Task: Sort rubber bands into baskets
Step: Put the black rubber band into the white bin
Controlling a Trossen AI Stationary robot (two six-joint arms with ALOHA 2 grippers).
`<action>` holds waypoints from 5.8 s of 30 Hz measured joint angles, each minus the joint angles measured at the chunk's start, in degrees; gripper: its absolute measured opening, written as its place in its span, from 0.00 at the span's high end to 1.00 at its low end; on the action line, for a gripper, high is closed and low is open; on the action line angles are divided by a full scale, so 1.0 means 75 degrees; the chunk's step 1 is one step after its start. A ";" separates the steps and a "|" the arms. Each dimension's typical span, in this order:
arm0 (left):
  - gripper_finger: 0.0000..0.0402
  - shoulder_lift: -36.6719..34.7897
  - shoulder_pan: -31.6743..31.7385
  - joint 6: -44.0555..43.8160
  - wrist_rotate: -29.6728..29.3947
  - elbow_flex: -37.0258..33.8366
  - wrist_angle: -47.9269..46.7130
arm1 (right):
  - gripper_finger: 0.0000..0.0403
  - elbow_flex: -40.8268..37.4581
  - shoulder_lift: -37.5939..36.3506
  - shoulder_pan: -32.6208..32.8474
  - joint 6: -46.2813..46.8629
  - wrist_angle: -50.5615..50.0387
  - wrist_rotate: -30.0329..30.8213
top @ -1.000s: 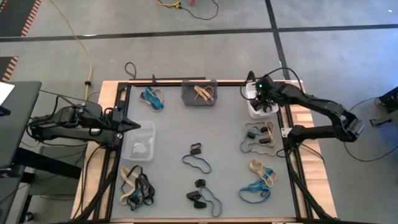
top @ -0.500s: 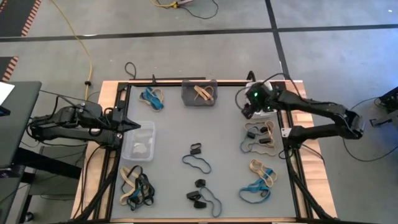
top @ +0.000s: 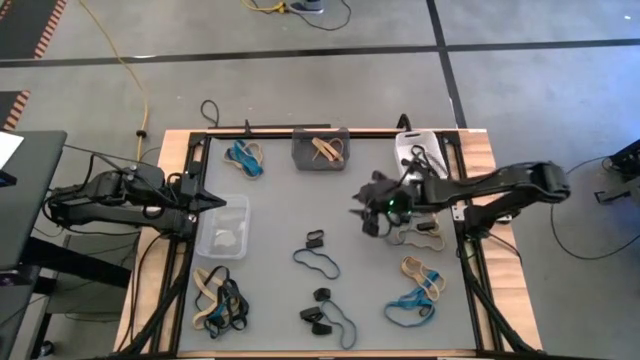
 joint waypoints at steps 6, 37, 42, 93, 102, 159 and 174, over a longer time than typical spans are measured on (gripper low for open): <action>1.00 -0.0003 -0.0002 0.0000 0.0000 0.0001 0.0000 | 0.45 0.0001 0.1226 0.0465 -0.0202 0.1320 0.0003; 1.00 -0.0003 -0.0002 0.0000 0.0000 -0.0001 0.0000 | 0.79 0.2231 0.4998 0.0373 -0.0855 0.1601 -0.0739; 1.00 0.0000 0.0001 0.0000 0.0000 0.0001 0.0000 | 0.93 0.2212 0.4771 0.0456 -0.1044 0.1315 -0.0577; 1.00 -0.0002 -0.0001 0.0000 0.0002 -0.0001 0.0000 | 0.92 0.1281 -0.1222 -0.3165 0.2106 -0.7843 0.3455; 1.00 -0.0003 -0.0002 0.0000 0.0000 -0.0002 0.0000 | 0.88 -0.0043 -0.1174 -0.4340 0.1686 -0.6278 0.2849; 1.00 -0.0003 -0.0002 0.0000 0.0002 -0.0002 -0.0002 | 0.57 -0.0188 -0.1175 -0.0321 0.1392 -0.2242 0.1649; 1.00 0.0000 -0.0002 -0.0031 -0.0498 -0.0001 0.0018 | 0.57 -0.0197 0.0568 0.1603 0.0396 0.1003 0.0784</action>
